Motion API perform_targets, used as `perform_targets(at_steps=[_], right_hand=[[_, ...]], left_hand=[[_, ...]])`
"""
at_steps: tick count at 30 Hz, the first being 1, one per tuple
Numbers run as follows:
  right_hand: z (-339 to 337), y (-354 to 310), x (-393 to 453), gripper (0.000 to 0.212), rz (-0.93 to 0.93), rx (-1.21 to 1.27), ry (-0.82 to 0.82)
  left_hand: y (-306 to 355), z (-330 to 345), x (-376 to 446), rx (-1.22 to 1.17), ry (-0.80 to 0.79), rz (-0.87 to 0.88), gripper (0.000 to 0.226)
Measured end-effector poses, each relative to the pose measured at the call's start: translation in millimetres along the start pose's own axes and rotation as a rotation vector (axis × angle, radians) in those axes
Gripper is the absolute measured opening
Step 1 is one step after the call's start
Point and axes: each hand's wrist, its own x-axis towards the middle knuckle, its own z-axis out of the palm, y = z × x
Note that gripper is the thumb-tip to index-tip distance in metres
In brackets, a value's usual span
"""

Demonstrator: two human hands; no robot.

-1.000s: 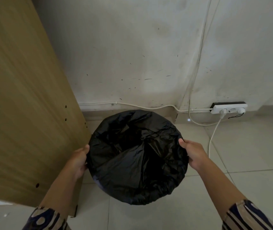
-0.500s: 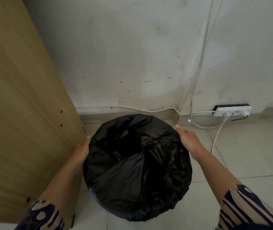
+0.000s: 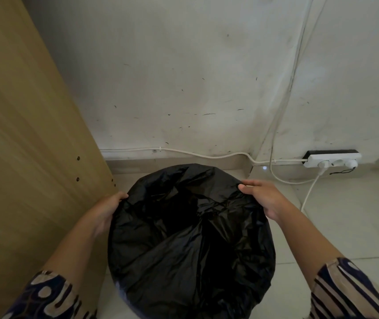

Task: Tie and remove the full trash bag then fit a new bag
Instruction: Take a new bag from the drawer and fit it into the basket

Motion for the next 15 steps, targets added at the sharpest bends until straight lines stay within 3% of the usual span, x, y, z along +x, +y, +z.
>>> perform_targets(at_steps=[10, 15], right_hand=[[-0.3, -13.0, 1.4, 0.04, 0.03, -0.034, -0.082], [18.9, -25.8, 16.0, 0.048, -0.18, -0.331, 0.033]], left_hand=[[11.1, -7.0, 12.3, 0.131, -0.022, 0.096, 0.044], [29.6, 8.9, 14.6, 0.261, -0.014, 0.139, 0.031]])
